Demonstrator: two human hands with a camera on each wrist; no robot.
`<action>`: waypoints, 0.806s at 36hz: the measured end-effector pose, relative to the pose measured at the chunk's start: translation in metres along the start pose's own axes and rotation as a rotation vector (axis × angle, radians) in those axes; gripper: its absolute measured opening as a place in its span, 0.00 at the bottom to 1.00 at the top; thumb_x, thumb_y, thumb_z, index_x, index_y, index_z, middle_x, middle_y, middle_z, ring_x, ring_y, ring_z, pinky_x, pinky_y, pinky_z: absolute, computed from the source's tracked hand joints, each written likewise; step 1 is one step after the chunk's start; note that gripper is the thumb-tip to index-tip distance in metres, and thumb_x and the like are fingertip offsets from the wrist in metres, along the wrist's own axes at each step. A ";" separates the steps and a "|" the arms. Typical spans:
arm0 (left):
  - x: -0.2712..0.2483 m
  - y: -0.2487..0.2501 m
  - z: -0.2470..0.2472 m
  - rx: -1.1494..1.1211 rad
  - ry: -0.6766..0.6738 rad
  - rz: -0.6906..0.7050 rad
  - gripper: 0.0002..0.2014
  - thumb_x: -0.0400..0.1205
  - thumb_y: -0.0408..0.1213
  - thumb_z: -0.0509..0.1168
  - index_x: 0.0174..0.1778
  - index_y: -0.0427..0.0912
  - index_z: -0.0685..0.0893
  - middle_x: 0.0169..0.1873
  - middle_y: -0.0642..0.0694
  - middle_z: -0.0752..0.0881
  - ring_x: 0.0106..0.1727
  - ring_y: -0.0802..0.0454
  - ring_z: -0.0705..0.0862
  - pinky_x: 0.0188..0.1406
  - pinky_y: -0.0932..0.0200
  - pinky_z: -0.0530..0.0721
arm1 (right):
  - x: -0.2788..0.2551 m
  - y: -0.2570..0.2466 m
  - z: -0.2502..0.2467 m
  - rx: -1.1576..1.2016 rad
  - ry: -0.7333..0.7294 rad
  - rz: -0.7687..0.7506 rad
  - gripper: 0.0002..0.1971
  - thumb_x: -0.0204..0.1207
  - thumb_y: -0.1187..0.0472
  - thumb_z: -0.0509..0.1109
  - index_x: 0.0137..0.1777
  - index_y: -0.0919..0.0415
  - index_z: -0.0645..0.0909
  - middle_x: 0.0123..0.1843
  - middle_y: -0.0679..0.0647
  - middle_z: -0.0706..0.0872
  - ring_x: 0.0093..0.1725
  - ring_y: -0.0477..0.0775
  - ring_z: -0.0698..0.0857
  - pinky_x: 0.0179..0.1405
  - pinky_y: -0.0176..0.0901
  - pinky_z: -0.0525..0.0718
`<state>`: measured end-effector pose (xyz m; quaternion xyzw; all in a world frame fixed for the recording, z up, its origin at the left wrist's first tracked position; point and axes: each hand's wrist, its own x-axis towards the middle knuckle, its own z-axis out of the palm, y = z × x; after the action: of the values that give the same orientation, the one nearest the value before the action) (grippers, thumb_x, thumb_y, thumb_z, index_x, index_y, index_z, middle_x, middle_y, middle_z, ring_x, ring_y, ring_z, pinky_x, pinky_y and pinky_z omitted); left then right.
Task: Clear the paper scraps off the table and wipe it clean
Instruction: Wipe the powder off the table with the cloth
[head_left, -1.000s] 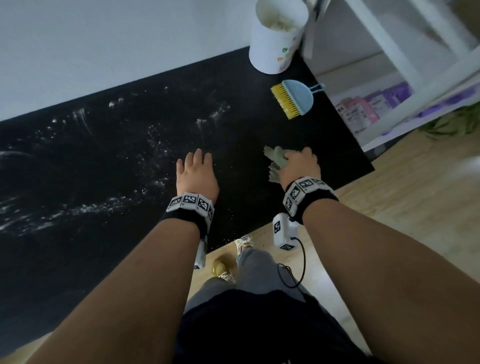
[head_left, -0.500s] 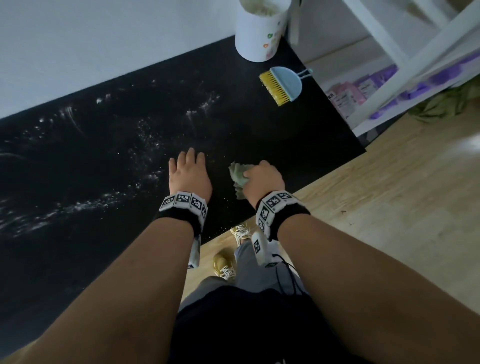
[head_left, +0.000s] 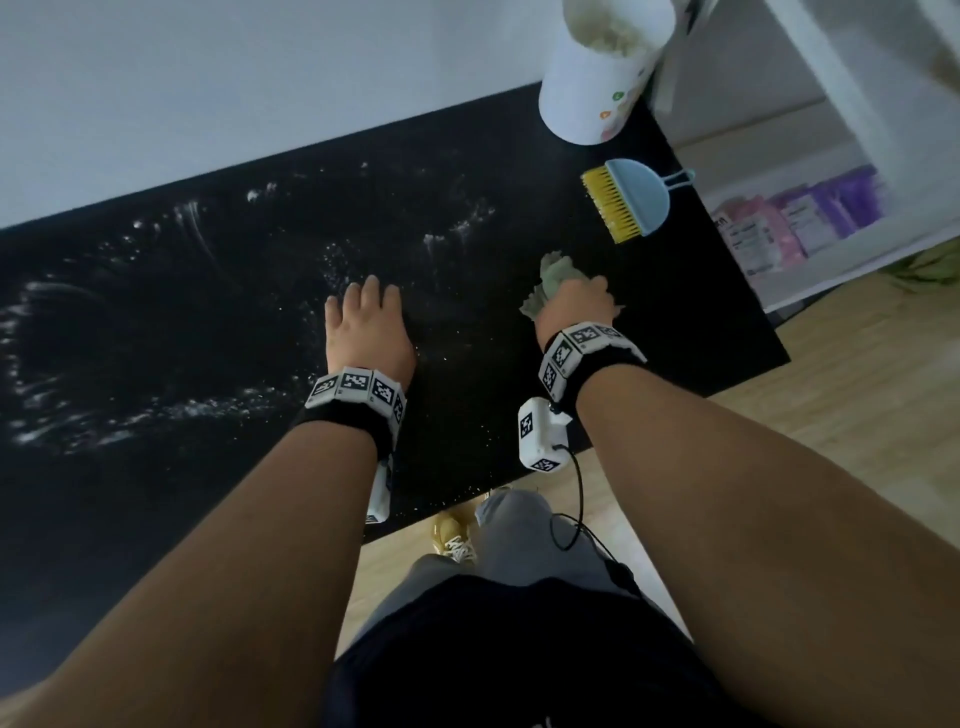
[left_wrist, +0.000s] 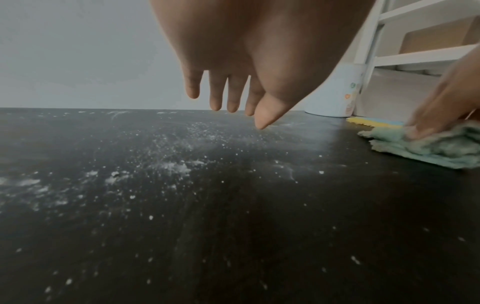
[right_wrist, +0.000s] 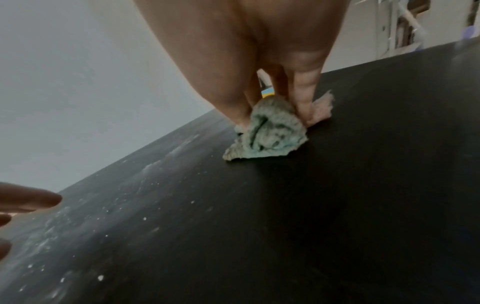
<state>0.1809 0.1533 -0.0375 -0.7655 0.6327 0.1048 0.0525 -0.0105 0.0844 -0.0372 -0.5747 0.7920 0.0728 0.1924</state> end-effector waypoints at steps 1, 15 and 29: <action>0.003 -0.001 -0.001 -0.003 -0.002 -0.009 0.27 0.85 0.35 0.55 0.82 0.42 0.61 0.83 0.41 0.59 0.83 0.41 0.56 0.83 0.41 0.53 | 0.003 -0.004 0.002 -0.018 0.003 -0.001 0.21 0.79 0.55 0.67 0.69 0.65 0.76 0.71 0.64 0.73 0.70 0.64 0.75 0.75 0.63 0.69; 0.041 -0.009 -0.010 -0.054 0.007 -0.124 0.27 0.84 0.32 0.54 0.81 0.41 0.63 0.82 0.40 0.61 0.82 0.41 0.57 0.83 0.41 0.51 | 0.003 -0.070 0.006 0.195 -0.069 -0.469 0.12 0.77 0.61 0.64 0.54 0.59 0.88 0.55 0.58 0.77 0.55 0.61 0.82 0.48 0.48 0.81; 0.069 -0.008 -0.012 -0.048 0.014 -0.170 0.26 0.85 0.35 0.56 0.82 0.42 0.62 0.83 0.41 0.60 0.83 0.41 0.58 0.83 0.40 0.53 | 0.091 -0.088 -0.033 0.024 0.009 -0.236 0.17 0.81 0.60 0.63 0.69 0.55 0.77 0.71 0.61 0.72 0.72 0.66 0.69 0.76 0.61 0.68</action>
<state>0.2025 0.0861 -0.0418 -0.8182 0.5631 0.1098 0.0386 0.0402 -0.0359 -0.0334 -0.6621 0.7205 0.0374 0.2030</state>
